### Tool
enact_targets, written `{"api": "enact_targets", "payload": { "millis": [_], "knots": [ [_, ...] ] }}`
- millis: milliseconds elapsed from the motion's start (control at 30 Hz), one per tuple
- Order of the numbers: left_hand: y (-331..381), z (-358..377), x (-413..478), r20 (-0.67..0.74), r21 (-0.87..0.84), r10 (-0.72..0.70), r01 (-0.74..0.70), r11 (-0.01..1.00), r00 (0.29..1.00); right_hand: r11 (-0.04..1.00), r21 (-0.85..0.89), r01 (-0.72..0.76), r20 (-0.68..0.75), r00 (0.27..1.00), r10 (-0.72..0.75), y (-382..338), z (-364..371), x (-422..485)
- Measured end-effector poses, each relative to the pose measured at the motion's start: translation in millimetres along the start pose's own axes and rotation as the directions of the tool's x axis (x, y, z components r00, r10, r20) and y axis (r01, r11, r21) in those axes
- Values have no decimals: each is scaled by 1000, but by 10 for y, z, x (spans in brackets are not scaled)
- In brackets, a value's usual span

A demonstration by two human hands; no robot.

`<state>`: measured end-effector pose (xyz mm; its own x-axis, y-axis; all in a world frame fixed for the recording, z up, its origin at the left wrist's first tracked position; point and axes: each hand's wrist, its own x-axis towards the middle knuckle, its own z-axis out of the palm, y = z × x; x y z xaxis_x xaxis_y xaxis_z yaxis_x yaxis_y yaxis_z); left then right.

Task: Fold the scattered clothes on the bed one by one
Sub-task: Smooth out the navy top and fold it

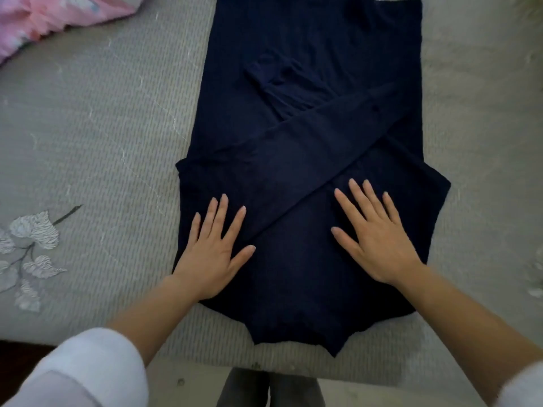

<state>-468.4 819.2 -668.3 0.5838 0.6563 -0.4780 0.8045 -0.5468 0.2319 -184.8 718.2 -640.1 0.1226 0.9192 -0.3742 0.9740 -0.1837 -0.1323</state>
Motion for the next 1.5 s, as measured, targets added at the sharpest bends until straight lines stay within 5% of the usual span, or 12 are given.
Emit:
{"api": "enact_targets", "payload": {
  "millis": [100,200,300,533,600,700,900,1033,1167,1233,1400,1500],
  "knots": [
    [-49,61,-426,51,24,206,-207,978,977,996,83,11,-72,997,-5,74,54,-693],
    [-129,118,-738,71,169,344,-351,921,936,993,32,110,30,993,-111,102,222,-1257],
    [-101,153,-793,130,275,368,-390,879,921,982,-100,160,133,980,-146,21,468,-1437],
    [32,112,-487,42,347,410,-398,849,911,998,-61,-25,-96,995,19,-65,494,-1021],
    [77,14,-421,13,226,363,-356,907,932,974,166,-152,-68,984,165,-77,363,-924],
    [177,-188,-347,9,-96,245,-243,965,970,791,516,-328,70,937,343,-21,129,-866],
    [309,-635,-381,154,-285,215,-165,944,964,747,559,-359,339,922,188,137,-207,-985],
    [416,-704,-578,430,-304,206,-74,950,879,666,564,-489,594,800,84,193,-230,-1187],
    [456,-676,-785,750,-336,244,35,941,615,624,470,-624,834,546,-81,111,-236,-1332],
    [422,-720,-731,804,-291,228,29,956,549,612,503,-610,809,581,-86,151,-259,-1280],
    [318,-1206,-278,686,-280,147,72,957,713,503,671,-544,580,809,101,336,-572,-862],
    [239,-1587,35,657,-394,138,182,901,741,473,748,-465,421,884,203,414,-824,-464]
  ]
}}
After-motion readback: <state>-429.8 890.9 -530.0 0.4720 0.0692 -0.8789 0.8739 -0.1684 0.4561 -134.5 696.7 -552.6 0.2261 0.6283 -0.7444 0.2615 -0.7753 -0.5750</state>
